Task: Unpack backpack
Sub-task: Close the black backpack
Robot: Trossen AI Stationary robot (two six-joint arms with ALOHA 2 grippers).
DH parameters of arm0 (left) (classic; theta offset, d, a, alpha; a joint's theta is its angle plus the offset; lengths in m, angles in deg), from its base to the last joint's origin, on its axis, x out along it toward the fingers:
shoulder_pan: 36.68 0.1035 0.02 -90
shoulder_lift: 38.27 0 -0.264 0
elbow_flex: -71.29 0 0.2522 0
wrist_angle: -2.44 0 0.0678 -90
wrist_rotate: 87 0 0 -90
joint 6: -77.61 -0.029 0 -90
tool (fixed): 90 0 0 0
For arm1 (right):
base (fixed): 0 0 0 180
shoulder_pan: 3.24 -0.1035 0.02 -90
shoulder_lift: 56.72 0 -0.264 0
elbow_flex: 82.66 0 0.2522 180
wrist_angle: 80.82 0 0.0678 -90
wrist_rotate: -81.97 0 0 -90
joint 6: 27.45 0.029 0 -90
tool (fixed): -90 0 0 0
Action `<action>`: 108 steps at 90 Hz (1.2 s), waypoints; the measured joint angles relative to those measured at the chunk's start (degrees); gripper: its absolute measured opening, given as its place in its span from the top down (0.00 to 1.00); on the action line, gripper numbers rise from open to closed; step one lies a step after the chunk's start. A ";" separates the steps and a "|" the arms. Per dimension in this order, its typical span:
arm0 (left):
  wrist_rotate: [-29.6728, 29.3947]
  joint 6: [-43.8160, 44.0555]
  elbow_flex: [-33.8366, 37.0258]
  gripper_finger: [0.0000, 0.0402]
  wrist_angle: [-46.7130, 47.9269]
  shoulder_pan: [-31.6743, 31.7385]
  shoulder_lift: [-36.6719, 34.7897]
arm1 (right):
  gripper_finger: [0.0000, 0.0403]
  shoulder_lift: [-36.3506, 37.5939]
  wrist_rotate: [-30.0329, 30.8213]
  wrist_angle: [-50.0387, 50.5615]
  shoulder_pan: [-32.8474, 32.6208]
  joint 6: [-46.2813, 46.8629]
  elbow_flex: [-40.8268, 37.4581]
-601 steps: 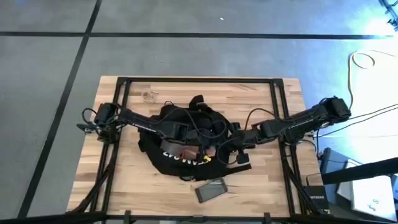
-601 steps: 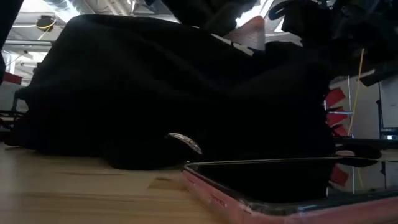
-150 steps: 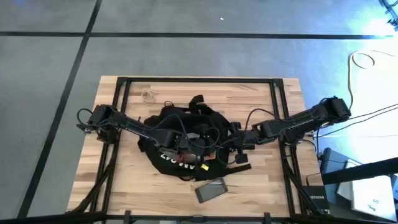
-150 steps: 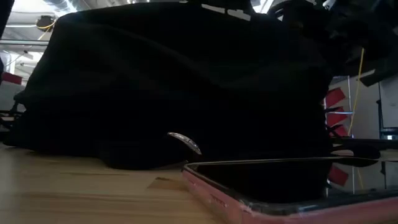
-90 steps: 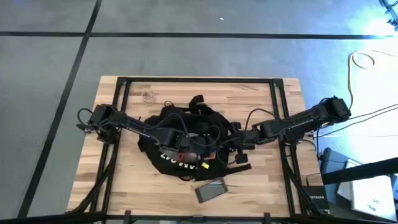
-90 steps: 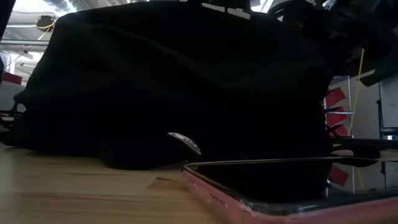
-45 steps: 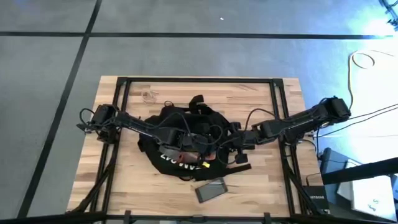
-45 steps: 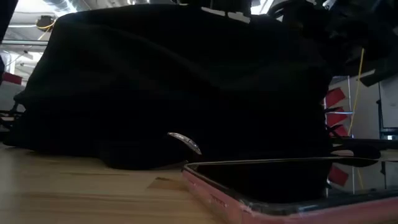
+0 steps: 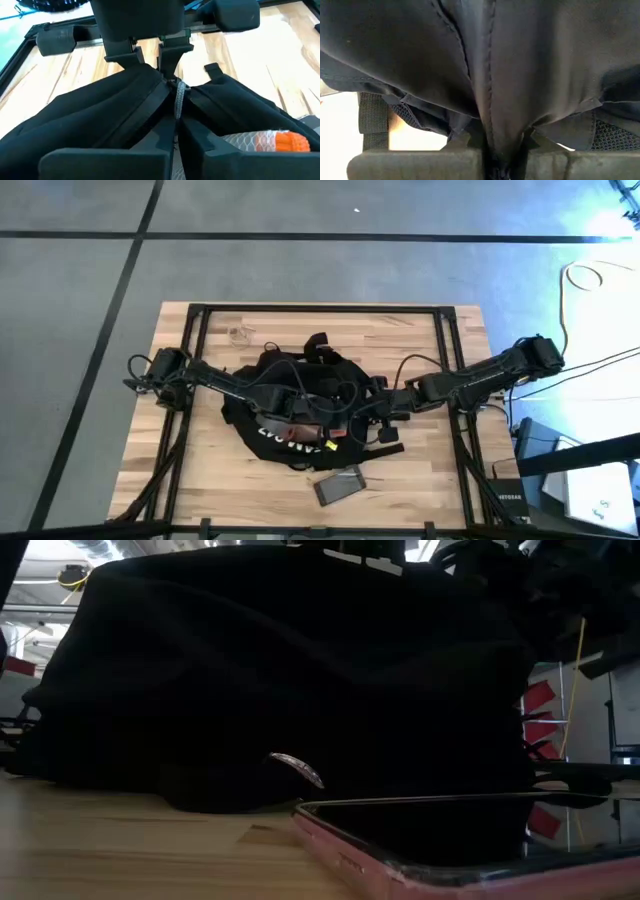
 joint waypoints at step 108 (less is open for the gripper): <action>-20.07 0.84 -0.02 1.00 17.32 -3.72 -4.45 | 0.96 0.31 3.18 -0.07 -0.07 -2.34 0.07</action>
